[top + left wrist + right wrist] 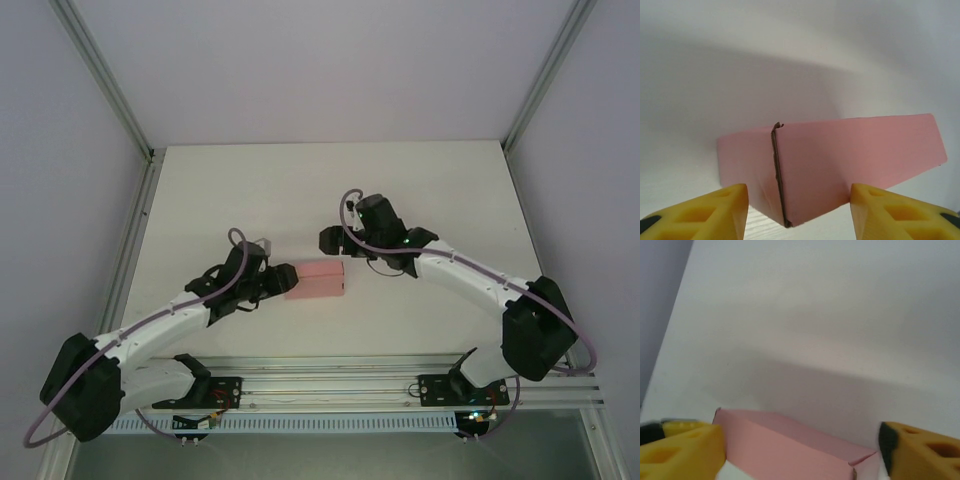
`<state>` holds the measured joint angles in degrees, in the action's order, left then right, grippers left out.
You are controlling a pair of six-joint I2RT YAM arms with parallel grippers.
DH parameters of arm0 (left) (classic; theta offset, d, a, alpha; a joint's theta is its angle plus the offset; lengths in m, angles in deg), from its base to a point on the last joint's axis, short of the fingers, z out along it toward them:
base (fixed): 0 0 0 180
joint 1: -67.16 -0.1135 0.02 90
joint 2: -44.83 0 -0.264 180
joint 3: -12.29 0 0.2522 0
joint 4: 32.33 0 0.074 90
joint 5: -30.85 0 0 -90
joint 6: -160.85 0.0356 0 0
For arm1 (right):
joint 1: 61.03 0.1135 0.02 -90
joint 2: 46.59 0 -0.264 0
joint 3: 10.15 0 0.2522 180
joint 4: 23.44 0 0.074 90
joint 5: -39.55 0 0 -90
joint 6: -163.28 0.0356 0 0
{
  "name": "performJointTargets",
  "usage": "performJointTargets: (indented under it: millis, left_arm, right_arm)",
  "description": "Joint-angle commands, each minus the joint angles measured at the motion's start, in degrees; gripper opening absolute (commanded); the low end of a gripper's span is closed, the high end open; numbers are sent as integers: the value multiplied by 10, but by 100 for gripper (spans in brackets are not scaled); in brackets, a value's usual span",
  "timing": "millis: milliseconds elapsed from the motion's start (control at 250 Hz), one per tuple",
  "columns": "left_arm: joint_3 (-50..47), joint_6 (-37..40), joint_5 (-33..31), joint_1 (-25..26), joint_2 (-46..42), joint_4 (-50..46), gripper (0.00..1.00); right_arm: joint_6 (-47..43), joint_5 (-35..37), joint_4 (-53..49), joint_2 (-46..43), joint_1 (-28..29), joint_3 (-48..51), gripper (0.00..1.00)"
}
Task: Assemble paper box
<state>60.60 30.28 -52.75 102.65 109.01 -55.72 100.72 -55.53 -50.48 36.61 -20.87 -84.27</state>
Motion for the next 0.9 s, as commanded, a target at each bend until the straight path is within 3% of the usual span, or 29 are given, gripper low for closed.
performJointTargets:
  millis: [0,184,311,379,547,639,723,791,894]
  left_arm:
    - [18,20,-1,2,8,-27,56]
    - [19,25,-20,2,-29,-59,60]
    - [35,30,-54,1,-62,-107,81]
    - [53,36,-83,0,-79,-144,100]
    - [124,42,-273,-10,-116,-294,100]
    - [150,52,-341,-28,-124,-345,100]
    - [155,58,-374,-39,-133,-356,100]
    - [154,67,-378,-44,-139,-356,100]
    - [149,74,-387,-47,-152,-354,100]
  right_arm:
    - [-304,-134,-29,-11,1,-14,100]
    - [-629,-151,-92,23,-1,-14,100]
    - [-736,-158,-226,114,-1,-117,100]
    - [-753,-142,-251,152,3,-159,100]
    - [-814,-126,-295,212,18,-204,100]
    - [-820,-124,-337,248,28,-235,100]
    - [-812,-77,-310,267,39,-235,91]
    - [-803,-67,-277,262,42,-224,74]
    - [-795,-58,-256,235,44,-216,63]
